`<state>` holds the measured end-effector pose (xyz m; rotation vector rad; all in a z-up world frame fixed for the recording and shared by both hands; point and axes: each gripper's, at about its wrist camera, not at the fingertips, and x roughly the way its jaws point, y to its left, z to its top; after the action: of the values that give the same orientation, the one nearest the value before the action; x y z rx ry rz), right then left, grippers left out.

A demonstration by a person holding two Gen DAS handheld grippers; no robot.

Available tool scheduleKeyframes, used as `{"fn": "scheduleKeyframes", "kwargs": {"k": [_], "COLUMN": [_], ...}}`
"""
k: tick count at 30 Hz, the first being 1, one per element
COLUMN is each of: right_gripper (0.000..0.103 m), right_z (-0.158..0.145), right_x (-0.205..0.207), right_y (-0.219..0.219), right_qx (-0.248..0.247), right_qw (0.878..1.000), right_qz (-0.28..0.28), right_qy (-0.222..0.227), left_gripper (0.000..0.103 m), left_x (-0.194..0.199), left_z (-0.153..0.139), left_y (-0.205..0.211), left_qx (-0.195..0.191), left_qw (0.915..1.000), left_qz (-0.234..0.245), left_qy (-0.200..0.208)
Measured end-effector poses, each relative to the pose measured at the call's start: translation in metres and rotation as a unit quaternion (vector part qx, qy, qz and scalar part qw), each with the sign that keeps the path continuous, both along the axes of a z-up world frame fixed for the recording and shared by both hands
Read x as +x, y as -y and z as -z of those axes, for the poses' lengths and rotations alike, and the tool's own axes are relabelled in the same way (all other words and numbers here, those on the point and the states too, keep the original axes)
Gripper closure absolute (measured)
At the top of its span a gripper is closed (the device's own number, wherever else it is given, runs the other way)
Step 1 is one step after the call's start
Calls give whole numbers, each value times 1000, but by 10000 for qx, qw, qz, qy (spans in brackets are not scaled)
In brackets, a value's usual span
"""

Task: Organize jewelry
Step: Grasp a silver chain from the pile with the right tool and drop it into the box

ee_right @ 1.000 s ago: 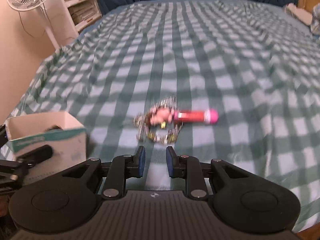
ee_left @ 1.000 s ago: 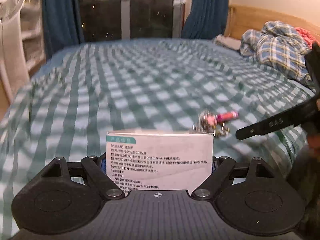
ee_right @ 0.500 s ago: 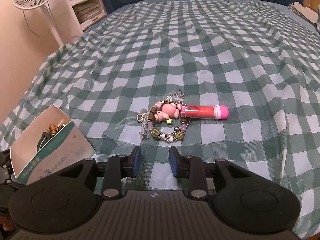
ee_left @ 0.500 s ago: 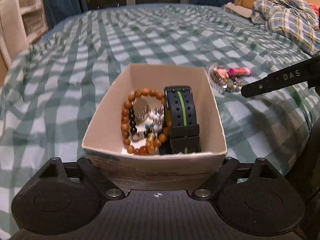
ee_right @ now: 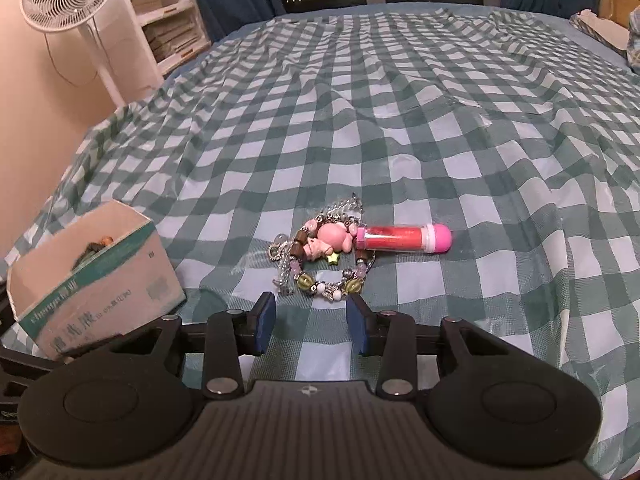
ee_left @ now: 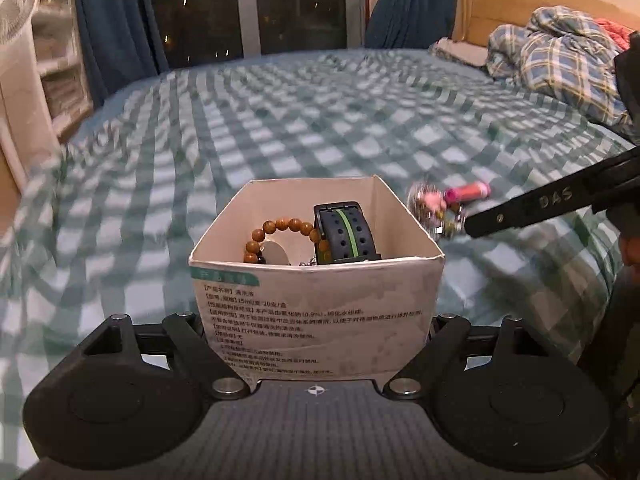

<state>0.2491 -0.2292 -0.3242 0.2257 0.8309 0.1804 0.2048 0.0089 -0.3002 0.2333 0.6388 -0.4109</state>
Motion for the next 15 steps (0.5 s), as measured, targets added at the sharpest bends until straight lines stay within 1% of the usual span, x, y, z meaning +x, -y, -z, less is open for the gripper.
{"fn": "scheduleKeyframes", "kwargs": {"k": [2, 4, 6, 8, 11, 15], "right_gripper": [0, 0, 0, 0, 0, 0], "right_z": [-1, -2, -2, -1, 4, 18], "right_x": [2, 5, 12, 18, 31, 48], "right_y": [-1, -2, -8, -16, -30, -37], "right_qx": [-57, -72, -131, -114, -157, -461], "right_qw": [9999, 9998, 9995, 9989, 9975, 9971], "right_qz": [9, -29, -164, -377, -657, -579], "right_qy": [85, 181, 225, 244, 190, -174], "left_gripper": [47, 47, 47, 47, 47, 47], "left_x": [1, 3, 7, 10, 17, 25], "left_z": [-5, -8, -8, -7, -8, -11], "left_y": [1, 1, 2, 3, 1, -4], "left_qx": [3, -81, -149, -130, -164, -242], "left_qw": [9999, 9997, 9997, 9996, 9995, 9992], "left_qz": [60, 80, 64, 70, 26, -78], "left_qy": [136, 194, 204, 238, 284, 307]}}
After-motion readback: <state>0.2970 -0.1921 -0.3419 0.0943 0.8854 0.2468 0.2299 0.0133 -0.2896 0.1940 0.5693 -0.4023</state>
